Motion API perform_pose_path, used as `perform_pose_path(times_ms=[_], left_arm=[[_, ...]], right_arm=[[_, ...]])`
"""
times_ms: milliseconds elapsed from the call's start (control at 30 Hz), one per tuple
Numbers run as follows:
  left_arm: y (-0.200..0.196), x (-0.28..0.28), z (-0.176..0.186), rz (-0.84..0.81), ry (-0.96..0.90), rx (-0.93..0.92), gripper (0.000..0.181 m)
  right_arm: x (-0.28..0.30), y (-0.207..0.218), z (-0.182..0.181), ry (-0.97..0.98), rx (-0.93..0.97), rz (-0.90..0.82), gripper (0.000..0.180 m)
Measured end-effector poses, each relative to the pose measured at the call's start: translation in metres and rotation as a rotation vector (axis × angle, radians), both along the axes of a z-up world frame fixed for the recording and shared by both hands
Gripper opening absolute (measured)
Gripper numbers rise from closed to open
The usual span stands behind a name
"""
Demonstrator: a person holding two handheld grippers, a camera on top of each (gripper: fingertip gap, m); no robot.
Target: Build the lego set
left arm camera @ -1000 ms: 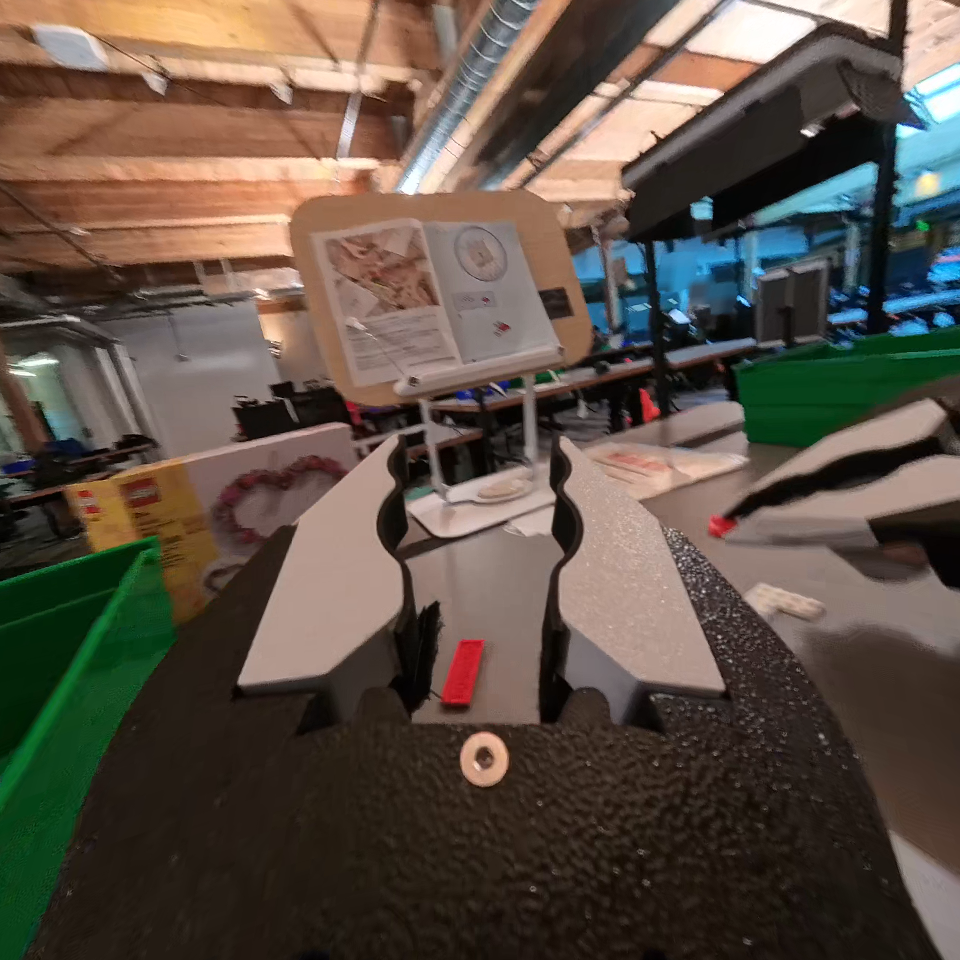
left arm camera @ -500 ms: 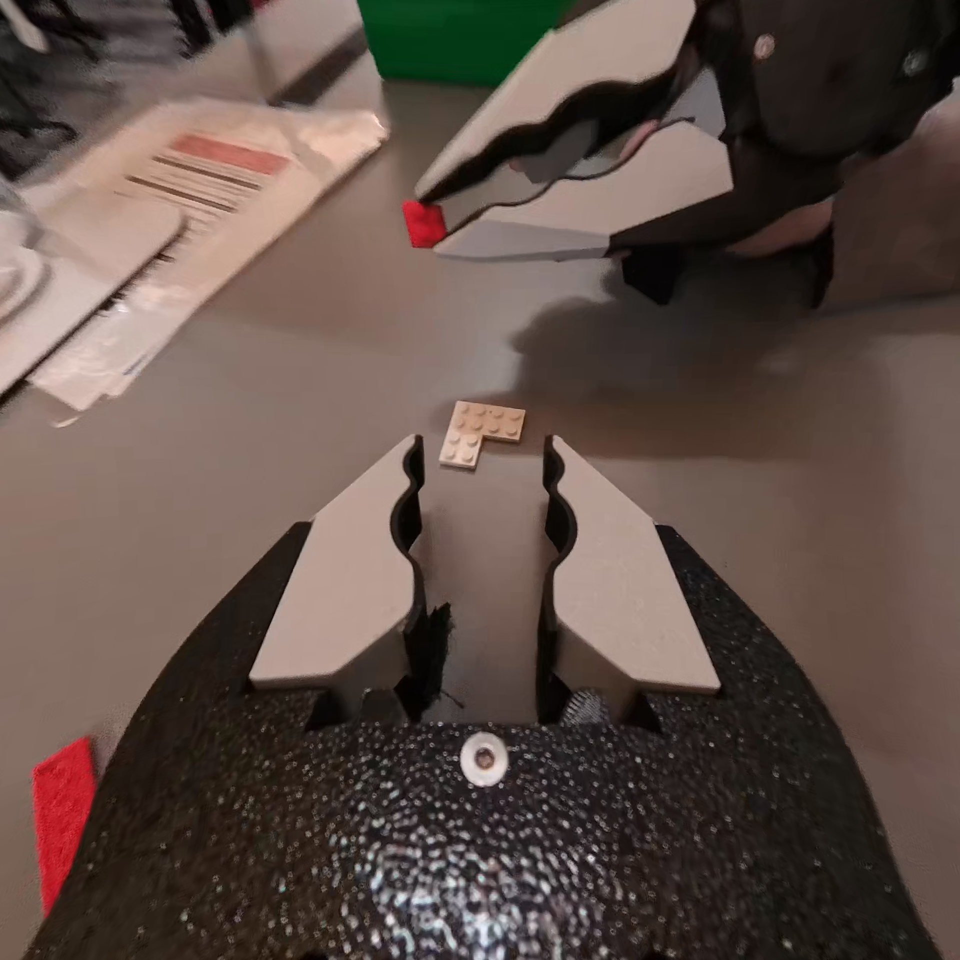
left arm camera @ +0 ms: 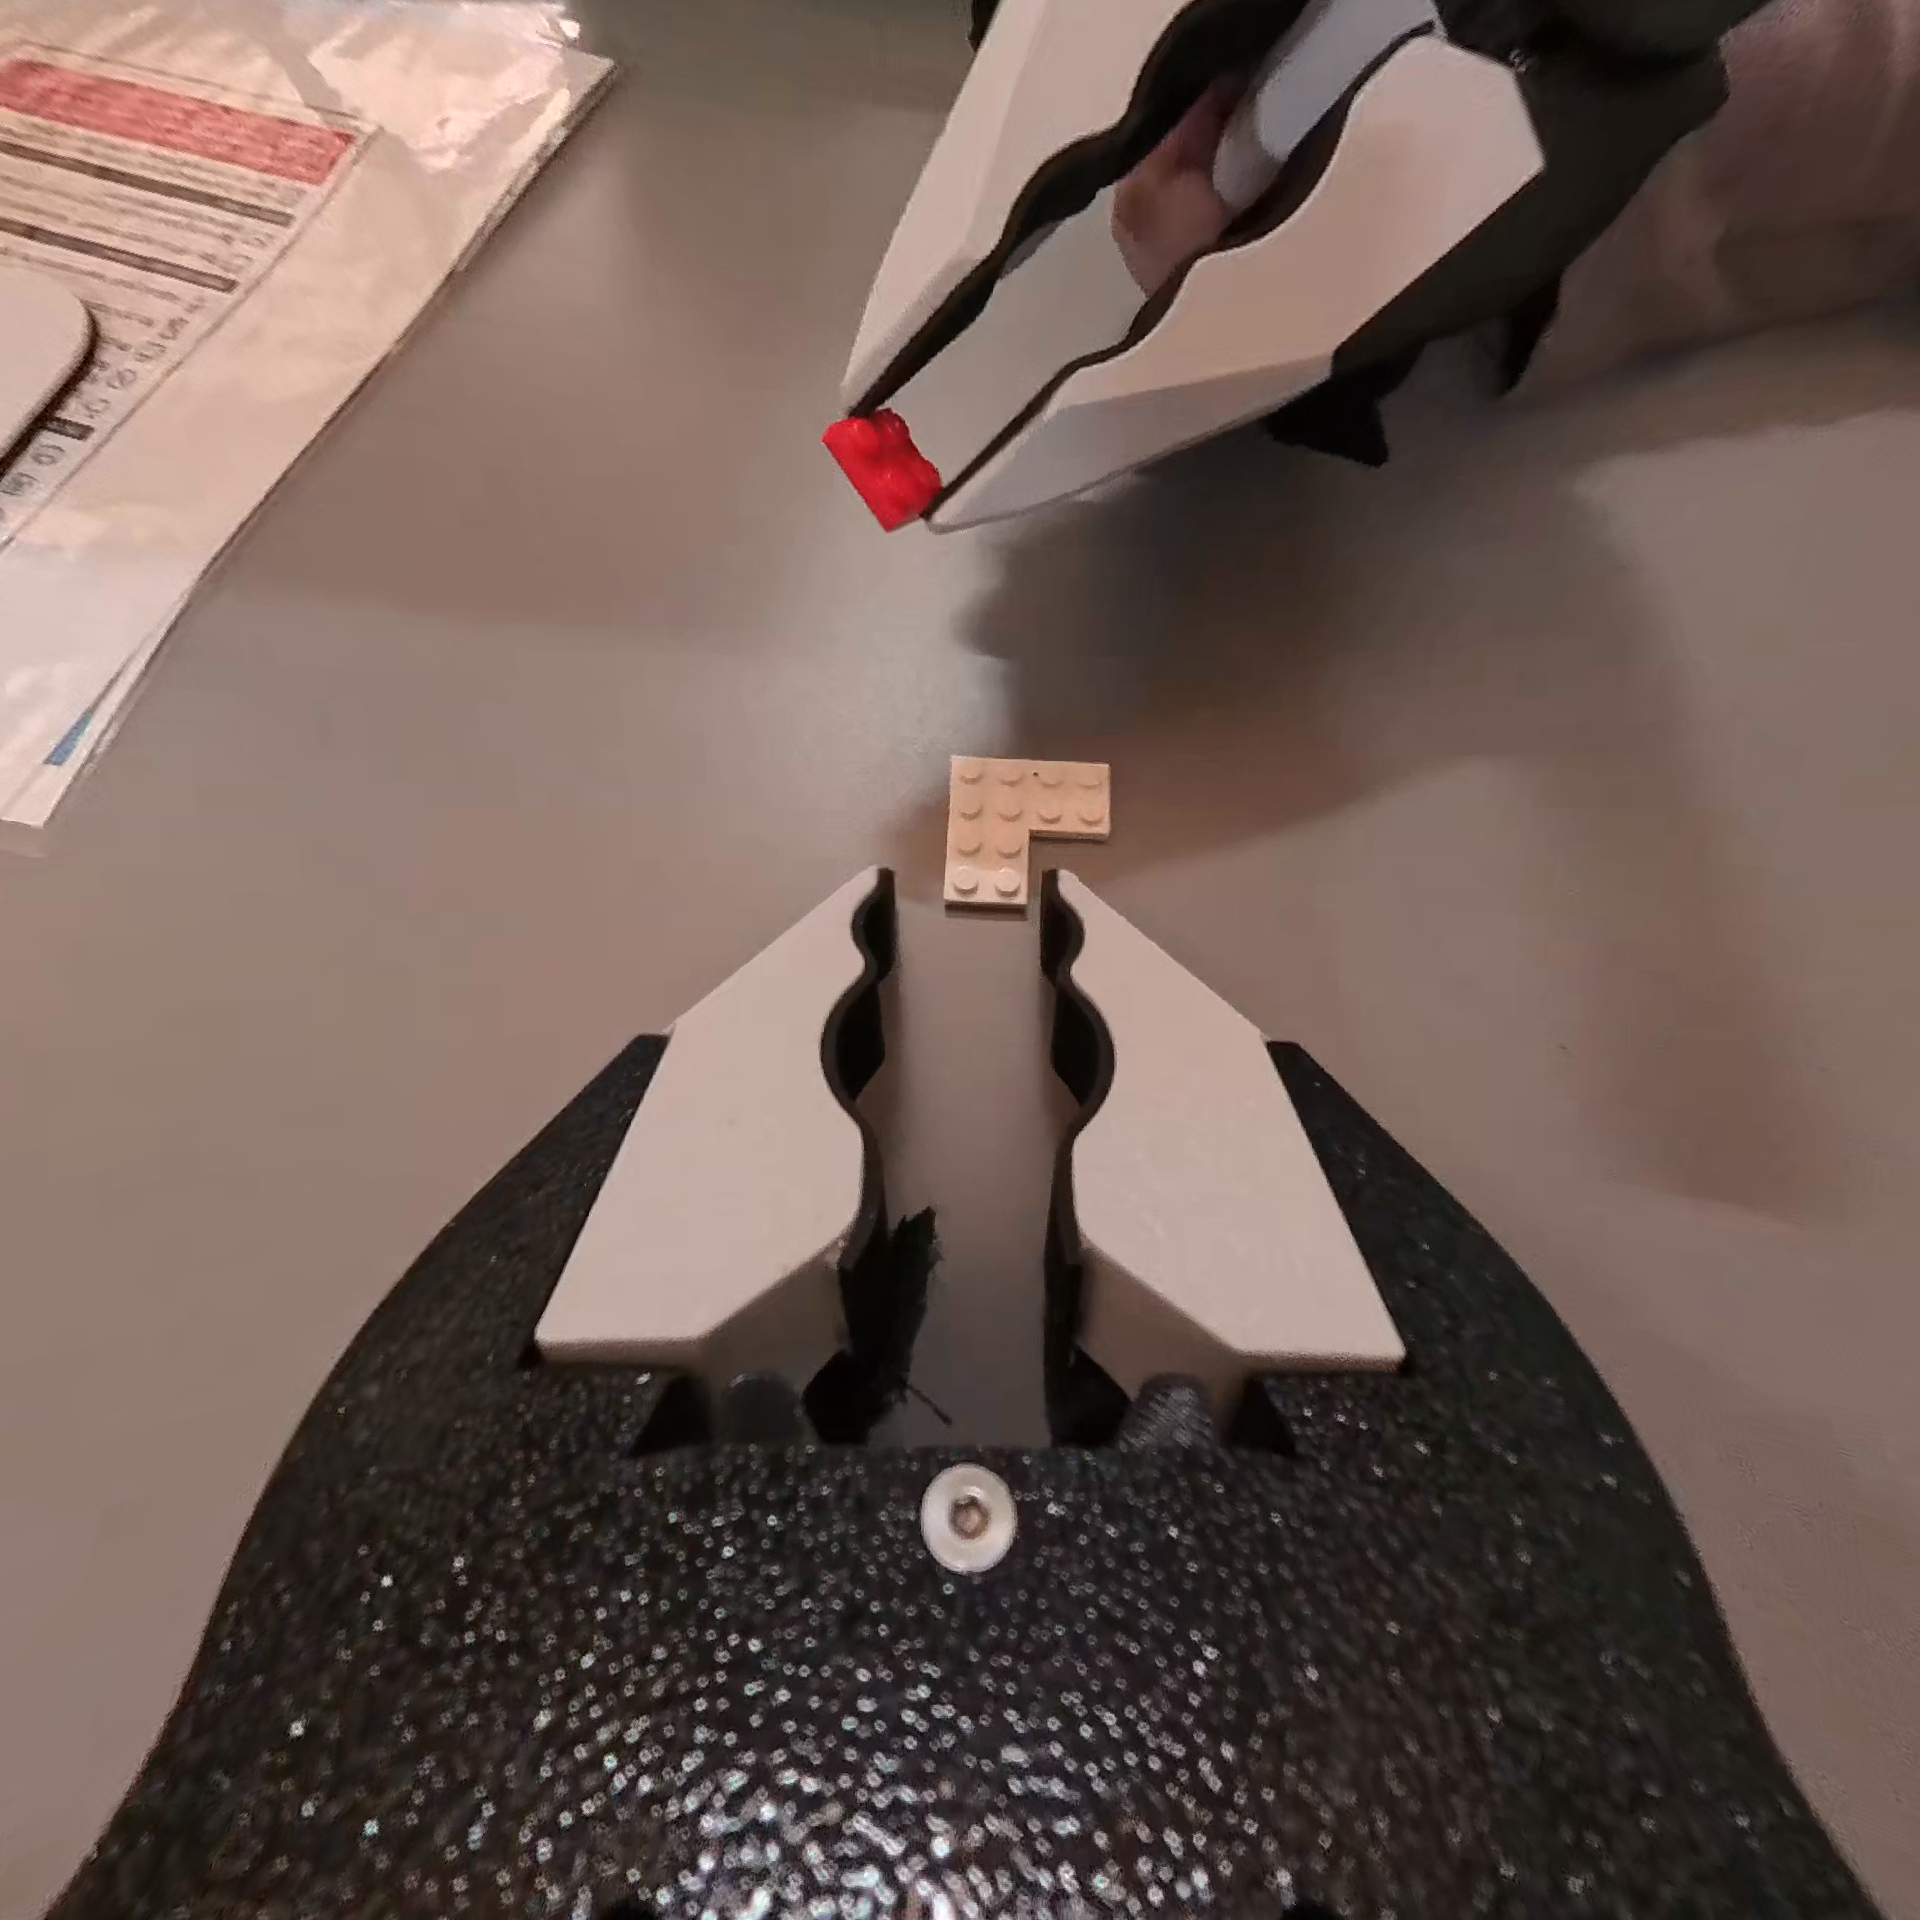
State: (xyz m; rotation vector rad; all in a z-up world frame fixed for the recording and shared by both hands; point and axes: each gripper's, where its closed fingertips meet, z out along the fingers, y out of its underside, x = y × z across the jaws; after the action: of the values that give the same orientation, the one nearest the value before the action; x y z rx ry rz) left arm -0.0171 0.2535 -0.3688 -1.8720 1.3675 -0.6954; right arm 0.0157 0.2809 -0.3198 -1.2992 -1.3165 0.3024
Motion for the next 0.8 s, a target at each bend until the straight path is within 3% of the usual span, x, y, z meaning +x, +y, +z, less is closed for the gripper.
perform_pose_path(times_ms=[700, 800], left_arm=[[-0.001, 0.007, -0.003, -0.049, 0.044, 0.014, 0.022], [-0.004, 0.009, -0.003, -0.067, 0.052, 0.031, 0.015]], right_arm=[[-0.005, -0.014, -0.011, -0.051, -0.138, 0.158, 0.014], [-0.006, -0.015, -0.012, -0.057, -0.157, 0.176, 0.014]])
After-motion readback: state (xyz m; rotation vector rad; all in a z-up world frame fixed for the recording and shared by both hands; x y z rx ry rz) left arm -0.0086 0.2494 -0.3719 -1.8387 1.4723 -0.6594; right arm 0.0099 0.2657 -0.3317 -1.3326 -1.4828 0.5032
